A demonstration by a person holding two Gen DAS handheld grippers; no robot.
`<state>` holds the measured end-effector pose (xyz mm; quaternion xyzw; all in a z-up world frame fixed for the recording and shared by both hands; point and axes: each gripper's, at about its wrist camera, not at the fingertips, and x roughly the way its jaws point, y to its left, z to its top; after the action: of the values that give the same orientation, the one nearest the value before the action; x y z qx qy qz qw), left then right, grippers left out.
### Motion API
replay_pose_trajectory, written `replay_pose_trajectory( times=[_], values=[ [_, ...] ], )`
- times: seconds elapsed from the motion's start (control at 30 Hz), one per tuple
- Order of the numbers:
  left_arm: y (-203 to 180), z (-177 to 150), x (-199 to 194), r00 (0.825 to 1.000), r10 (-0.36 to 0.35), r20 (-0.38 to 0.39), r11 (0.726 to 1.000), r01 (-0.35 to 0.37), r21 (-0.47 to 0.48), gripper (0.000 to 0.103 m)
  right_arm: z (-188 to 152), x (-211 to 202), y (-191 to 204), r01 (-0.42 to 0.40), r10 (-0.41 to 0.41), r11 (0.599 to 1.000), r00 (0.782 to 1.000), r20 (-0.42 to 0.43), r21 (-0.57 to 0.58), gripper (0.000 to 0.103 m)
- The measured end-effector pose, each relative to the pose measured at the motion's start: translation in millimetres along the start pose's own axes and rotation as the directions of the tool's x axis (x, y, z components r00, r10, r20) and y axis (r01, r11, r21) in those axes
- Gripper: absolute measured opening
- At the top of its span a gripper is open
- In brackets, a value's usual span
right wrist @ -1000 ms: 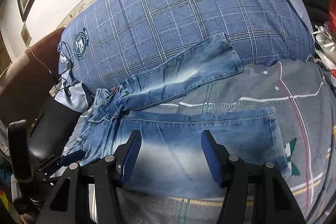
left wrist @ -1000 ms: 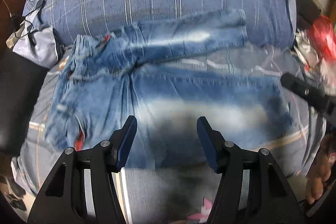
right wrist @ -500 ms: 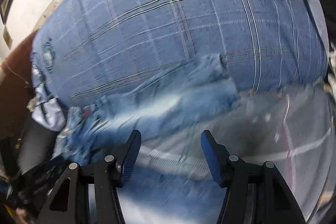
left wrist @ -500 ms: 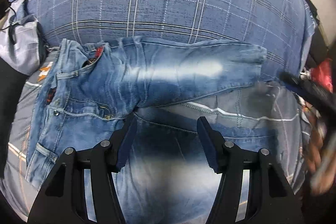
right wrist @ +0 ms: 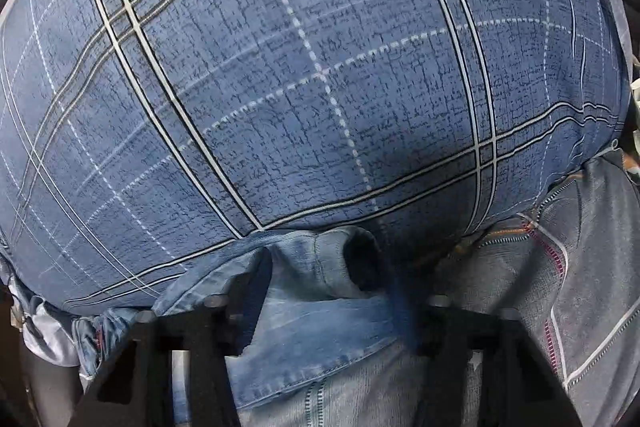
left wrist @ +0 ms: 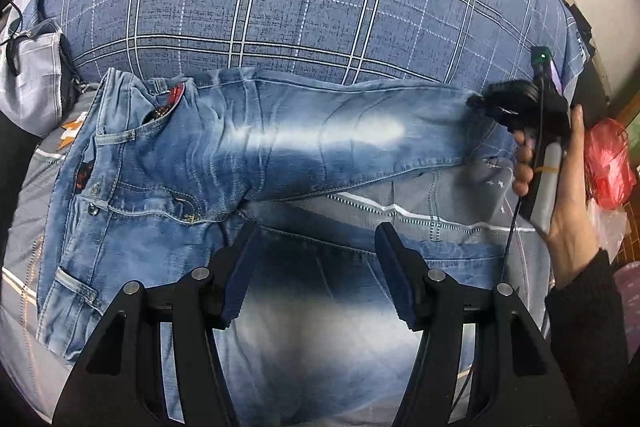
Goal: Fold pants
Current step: 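Grasp the jeans leg hem with the right tool while the left tool grasps the waist edge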
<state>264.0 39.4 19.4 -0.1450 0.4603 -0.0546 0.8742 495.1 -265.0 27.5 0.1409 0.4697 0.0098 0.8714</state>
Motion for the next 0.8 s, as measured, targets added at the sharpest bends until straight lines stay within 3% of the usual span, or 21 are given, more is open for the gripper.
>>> replay_pose_trajectory(
  times=[0.13,0.23,0.33,0.43,0.67,0.8],
  values=[
    [1,1,-1,0.999,-0.037,0.006,0.999,0.037,-0.01,0.059,-23,-28,10,0.0,0.005,0.998,0.997,0.073,-0.07,0.008],
    [2,1,-4,0.996,-0.083,0.017,0.996,0.083,-0.033,0.059,-53,-71,8,-0.087,0.098,0.991,0.989,0.111,-0.1,0.008],
    [1,1,-4,0.992,-0.129,0.009,0.99,0.13,-0.051,0.059,-102,-120,0,-0.201,0.217,0.971,0.968,0.128,-0.13,0.008],
    [-1,-1,1,0.981,-0.194,-0.012,0.979,0.192,-0.07,0.059,-139,-142,-11,-0.287,0.302,0.949,0.946,0.116,-0.133,0.007],
    [-7,9,33,0.964,-0.253,-0.079,0.959,0.239,-0.152,0.059,-204,-131,-21,-0.332,0.339,0.924,0.941,0.001,-0.188,0.006],
    [-5,32,60,0.963,-0.245,-0.112,0.951,0.216,-0.223,0.059,-215,-123,-30,-0.336,0.336,0.918,0.941,-0.04,-0.208,0.005]
  ],
)
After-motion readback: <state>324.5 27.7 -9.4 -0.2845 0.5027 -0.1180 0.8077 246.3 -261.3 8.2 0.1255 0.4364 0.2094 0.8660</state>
